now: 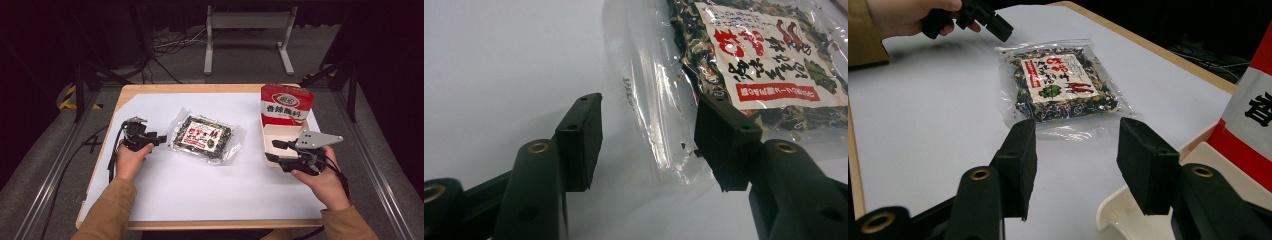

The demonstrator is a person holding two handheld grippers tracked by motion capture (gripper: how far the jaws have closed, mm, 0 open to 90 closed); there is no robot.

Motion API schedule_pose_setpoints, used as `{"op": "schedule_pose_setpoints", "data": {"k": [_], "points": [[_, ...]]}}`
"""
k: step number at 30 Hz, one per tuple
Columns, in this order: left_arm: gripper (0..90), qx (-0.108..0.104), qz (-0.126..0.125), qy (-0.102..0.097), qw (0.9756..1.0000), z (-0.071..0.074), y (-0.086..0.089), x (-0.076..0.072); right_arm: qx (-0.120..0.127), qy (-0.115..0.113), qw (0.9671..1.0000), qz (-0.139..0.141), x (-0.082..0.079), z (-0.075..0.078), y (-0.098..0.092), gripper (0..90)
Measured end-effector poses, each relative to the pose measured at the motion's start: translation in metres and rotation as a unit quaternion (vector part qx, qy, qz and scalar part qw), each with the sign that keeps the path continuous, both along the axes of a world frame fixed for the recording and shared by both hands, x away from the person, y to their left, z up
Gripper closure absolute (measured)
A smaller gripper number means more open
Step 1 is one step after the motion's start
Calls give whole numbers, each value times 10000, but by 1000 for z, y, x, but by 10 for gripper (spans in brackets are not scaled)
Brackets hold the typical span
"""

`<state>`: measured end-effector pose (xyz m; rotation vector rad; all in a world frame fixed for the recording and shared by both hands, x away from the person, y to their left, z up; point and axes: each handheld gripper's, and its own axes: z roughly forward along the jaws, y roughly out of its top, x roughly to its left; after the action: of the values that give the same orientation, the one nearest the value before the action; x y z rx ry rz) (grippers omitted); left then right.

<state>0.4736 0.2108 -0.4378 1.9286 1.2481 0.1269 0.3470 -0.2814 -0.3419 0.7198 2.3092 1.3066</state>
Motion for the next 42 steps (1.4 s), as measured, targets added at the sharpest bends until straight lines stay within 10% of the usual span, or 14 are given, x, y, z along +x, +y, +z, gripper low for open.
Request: {"op": "schedule_pose_setpoints", "data": {"k": [11,23,42], "points": [[453,-88,-258,413,9988,-5,-7,2,55,-6,10000,-22,0,-1,-1,470],[398,-18,-398,325,9987,-8,-15,1,83,-15,10000,-20,0,-2,0,455],[587,-9,-358,498,9981,-8,-12,0,91,7,10000,12,0,-3,1,436]]}}
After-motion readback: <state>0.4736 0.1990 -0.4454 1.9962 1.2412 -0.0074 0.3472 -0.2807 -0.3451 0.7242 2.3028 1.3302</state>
